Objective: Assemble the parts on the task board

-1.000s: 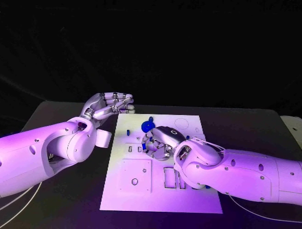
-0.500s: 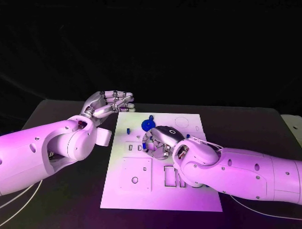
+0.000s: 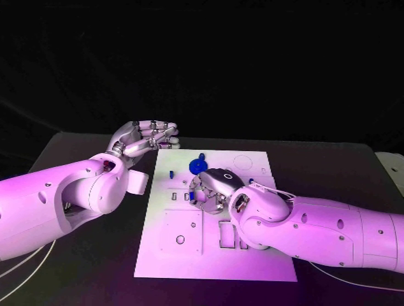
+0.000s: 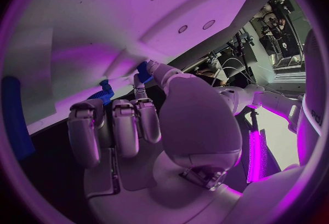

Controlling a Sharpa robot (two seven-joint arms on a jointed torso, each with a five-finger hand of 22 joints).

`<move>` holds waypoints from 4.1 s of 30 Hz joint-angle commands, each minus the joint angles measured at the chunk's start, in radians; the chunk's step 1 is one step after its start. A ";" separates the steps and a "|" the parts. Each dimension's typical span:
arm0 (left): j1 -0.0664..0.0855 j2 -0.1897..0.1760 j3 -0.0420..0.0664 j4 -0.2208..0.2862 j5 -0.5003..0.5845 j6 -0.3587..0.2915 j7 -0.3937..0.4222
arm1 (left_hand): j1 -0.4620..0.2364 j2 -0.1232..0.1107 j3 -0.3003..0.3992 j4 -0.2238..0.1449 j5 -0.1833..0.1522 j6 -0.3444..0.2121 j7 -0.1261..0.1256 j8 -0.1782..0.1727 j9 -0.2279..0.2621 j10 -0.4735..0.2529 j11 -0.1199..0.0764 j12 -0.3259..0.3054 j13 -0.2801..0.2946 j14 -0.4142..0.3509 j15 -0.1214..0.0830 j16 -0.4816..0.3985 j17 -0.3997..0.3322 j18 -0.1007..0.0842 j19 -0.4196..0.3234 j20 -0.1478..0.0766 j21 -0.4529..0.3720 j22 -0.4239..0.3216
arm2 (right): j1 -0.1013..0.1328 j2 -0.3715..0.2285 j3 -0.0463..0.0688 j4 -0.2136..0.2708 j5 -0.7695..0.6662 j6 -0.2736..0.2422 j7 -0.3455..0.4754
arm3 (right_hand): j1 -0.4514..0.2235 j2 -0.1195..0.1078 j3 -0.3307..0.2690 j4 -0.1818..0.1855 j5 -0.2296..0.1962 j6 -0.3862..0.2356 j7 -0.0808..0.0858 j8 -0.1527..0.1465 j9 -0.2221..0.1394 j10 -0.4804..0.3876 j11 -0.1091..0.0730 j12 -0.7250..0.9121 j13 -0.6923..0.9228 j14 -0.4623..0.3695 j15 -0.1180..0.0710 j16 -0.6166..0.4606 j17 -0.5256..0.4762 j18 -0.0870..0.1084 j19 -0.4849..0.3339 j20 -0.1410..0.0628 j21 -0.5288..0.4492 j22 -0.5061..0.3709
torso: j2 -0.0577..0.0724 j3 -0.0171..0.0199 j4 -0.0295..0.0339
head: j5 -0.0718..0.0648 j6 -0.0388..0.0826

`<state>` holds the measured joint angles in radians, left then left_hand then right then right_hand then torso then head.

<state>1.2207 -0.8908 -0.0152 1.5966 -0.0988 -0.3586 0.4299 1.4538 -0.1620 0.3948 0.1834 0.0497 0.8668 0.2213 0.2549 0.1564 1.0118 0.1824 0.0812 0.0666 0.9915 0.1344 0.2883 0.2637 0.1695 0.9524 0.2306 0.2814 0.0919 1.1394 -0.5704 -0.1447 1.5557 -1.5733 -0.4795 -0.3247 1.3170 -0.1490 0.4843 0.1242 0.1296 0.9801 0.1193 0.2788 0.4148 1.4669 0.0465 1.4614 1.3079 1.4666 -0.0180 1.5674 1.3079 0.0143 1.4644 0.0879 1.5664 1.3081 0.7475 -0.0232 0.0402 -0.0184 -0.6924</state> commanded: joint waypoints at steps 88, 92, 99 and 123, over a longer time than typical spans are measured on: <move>0.029 0.033 0.000 -0.067 -0.515 0.356 -0.624 | -0.296 0.053 -0.231 0.119 0.008 0.041 -0.074 0.110 0.103 0.254 -0.118 0.231 0.216 0.418 -0.140 0.778 0.741 0.008 0.296 -0.150 0.399 0.210 | 0.128 -0.349 0.013 0.153 0.611 -0.183 0.418 | 0.085 0.019 -0.334 0.164 0.081 -0.080 0.025 0.040 -0.014 -0.042 0.016 -0.084 0.116 0.098 0.011 -0.007 0.240 -0.014 0.106 0.012 0.004 0.263 | -0.032 0.0111 -0.0167 | 0.030 0.005; 0.059 0.069 0.000 -0.089 -0.650 0.450 -0.759 | -0.270 0.089 -0.279 0.115 0.004 0.015 -0.088 0.185 0.152 0.200 -0.122 0.376 0.341 0.455 -0.149 0.968 0.928 0.011 0.254 -0.154 0.527 0.298 | 0.135 -0.378 0.013 0.150 0.640 -0.162 0.404 | 0.083 0.017 -0.334 0.164 0.085 -0.080 0.024 0.043 -0.011 -0.043 0.016 -0.087 0.115 0.098 0.010 -0.008 0.237 -0.014 0.106 0.011 0.004 0.263 | -0.038 0.0150 -0.0180 | 0.033 0.000; 0.087 0.128 -0.001 -0.129 -0.779 0.545 -0.878 | -0.221 0.133 -0.350 0.108 0.001 -0.014 -0.114 0.332 0.246 0.131 -0.154 0.667 0.568 0.541 -0.172 1.187 1.177 -0.036 0.347 -0.176 0.873 0.714 | 0.138 -0.391 0.013 0.142 0.644 -0.144 0.384 | 0.080 0.014 -0.331 0.163 0.109 -0.092 0.024 0.049 -0.006 -0.045 0.014 -0.091 0.111 0.097 0.008 -0.010 0.234 -0.014 0.106 0.008 0.004 0.263 | -0.043 0.0177 -0.0184 | 0.034 -0.007; 0.133 0.268 -0.040 -0.241 -0.909 0.663 -0.957 | -0.222 0.210 -0.406 0.109 0.002 -0.071 -0.126 0.440 0.359 0.099 -0.163 0.849 0.725 0.564 -0.184 1.248 1.262 -0.109 0.534 -0.193 1.125 1.144 | 0.139 -0.391 0.013 0.126 0.611 -0.129 0.339 | 0.071 0.007 -0.321 0.164 0.156 -0.106 0.024 0.060 0.003 -0.045 0.014 -0.094 0.109 0.094 0.007 -0.014 0.225 -0.014 0.106 0.007 0.004 0.263 | -0.041 0.0159 -0.0194 | 0.045 -0.020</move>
<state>1.3526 -0.6296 -0.0547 1.3606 -0.9905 0.2580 -0.5111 1.2345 0.0397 -0.0147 0.2924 0.0525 0.7917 0.0997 0.6899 0.5143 1.1072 0.0200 0.9260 0.7874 1.4652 -0.0465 1.5325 1.3080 0.0681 1.4618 0.0392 1.4032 1.2295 1.2784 -0.9625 -0.1321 1.6825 -0.9469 -0.6260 0.0268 1.3975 -0.1423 0.1560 0.2893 0.2835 0.8817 0.1423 0.3325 0.4172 1.4222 0.0661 1.3737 1.3078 1.4666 -0.0039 1.5596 1.3076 0.0142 1.4662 0.1001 1.5664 1.3075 0.7052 -0.0064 0.0221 0.0249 -0.7120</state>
